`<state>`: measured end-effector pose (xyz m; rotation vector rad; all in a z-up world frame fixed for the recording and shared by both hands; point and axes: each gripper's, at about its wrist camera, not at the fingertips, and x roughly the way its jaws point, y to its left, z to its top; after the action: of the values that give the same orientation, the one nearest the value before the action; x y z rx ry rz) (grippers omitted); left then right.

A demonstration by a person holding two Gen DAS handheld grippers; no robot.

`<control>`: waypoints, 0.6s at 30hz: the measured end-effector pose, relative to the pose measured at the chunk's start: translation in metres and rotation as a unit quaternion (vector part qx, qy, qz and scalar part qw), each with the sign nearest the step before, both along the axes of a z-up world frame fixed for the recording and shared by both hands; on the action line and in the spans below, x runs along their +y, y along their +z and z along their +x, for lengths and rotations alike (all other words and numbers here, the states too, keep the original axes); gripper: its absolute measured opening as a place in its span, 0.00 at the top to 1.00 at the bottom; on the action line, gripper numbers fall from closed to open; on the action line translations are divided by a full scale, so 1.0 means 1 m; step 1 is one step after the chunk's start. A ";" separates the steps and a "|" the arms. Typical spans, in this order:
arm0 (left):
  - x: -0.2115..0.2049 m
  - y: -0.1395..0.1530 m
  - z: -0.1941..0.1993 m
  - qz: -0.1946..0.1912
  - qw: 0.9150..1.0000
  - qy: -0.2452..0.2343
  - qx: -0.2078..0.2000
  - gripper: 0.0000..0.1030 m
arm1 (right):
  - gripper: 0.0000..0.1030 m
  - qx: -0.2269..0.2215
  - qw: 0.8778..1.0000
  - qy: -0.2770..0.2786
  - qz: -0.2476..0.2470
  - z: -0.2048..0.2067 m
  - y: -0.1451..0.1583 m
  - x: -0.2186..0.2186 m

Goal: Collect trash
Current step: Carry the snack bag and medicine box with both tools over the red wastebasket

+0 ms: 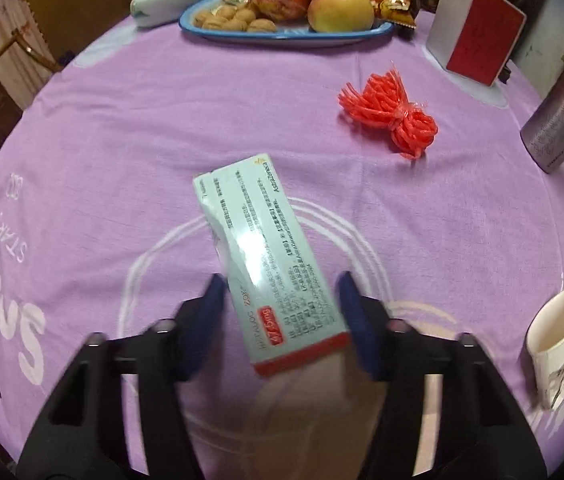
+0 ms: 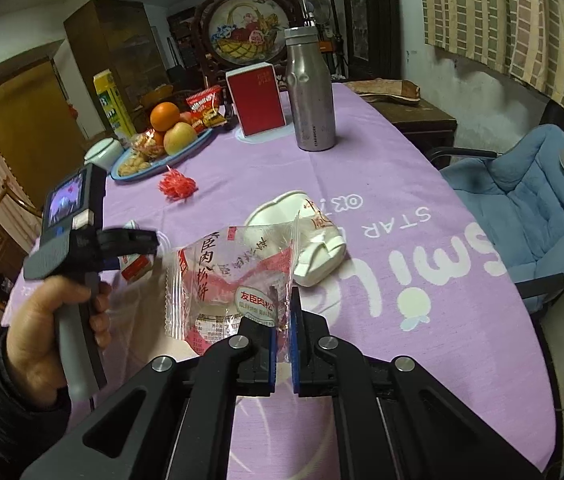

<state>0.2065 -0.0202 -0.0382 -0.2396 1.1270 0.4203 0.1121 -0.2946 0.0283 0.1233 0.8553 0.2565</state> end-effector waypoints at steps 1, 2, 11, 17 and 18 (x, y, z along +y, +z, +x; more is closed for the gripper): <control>0.000 0.000 -0.002 0.000 1.000 -0.012 -0.001 0.50 | 0.94 -0.001 1.000 -0.003 0.003 0.000 0.001 0.000; 0.000 0.000 -0.005 0.002 0.999 -0.032 -0.001 0.50 | 0.93 -0.001 1.000 -0.004 0.008 -0.001 0.002 0.001; 0.009 0.007 -0.055 -0.024 0.990 -0.137 -0.019 0.50 | 0.93 -0.001 1.000 -0.002 0.015 -0.016 0.001 0.010; -0.010 0.023 -0.082 -0.042 0.975 -0.211 -0.050 0.50 | 0.93 0.015 1.000 -0.013 0.001 -0.024 -0.012 0.014; -0.013 0.024 -0.083 -0.038 0.975 -0.214 -0.053 0.50 | 0.93 0.016 1.000 -0.018 -0.003 -0.024 -0.013 0.013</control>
<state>0.1234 -0.0336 -0.0143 -0.0790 1.0556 -0.0192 0.0882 -0.2811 0.0154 0.1368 0.8850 0.2182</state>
